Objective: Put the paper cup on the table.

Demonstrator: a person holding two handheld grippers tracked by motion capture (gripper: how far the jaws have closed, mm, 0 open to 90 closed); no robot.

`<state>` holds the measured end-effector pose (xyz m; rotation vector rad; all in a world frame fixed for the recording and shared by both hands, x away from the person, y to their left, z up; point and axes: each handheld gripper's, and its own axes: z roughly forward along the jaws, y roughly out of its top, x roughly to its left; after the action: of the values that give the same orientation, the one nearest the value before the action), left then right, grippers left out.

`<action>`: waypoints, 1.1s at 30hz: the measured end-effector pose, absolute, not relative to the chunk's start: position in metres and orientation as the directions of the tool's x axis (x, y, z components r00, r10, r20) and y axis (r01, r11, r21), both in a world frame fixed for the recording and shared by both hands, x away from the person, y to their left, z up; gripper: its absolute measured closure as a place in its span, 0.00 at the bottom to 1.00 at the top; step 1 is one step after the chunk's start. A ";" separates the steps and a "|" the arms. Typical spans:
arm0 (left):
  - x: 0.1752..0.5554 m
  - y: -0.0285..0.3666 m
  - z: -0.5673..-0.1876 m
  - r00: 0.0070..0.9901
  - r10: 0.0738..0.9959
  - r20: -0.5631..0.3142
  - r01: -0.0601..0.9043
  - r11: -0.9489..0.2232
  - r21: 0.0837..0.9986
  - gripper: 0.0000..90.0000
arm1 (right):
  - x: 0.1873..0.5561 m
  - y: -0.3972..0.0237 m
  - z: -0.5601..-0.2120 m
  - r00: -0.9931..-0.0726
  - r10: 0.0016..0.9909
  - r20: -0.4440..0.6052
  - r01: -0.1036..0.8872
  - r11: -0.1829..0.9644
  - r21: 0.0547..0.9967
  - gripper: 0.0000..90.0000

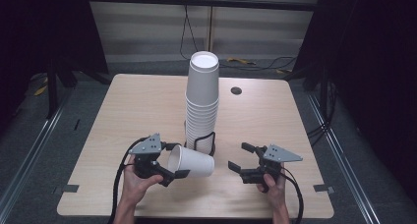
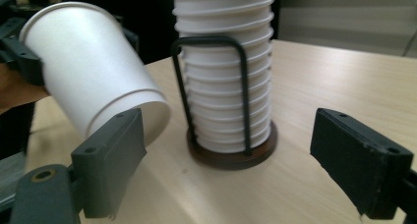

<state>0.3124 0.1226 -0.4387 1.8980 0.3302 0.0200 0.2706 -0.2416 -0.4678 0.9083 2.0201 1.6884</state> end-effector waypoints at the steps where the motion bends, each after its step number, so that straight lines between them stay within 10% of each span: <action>1: 0.312 0.124 -0.438 0.960 0.238 -0.147 0.219 -0.313 0.924 0.09 | 0.270 -0.242 -0.469 -0.708 0.696 0.118 0.245 0.086 0.966 0.15; 16: 0.314 0.147 -0.438 0.929 0.339 -0.145 0.275 -0.377 0.884 0.09 | 0.265 -0.252 -0.491 -0.471 0.882 0.016 0.108 0.040 0.993 0.15; 33: 0.331 0.177 -0.427 0.869 0.473 -0.145 0.347 -0.373 0.861 0.09 | 0.260 -0.254 -0.503 -0.419 0.908 -0.001 0.045 0.022 0.999 0.15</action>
<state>0.3307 0.1772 -0.4275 1.9964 0.5994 0.1524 0.2604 -0.2543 -0.5032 1.0004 1.5652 1.4882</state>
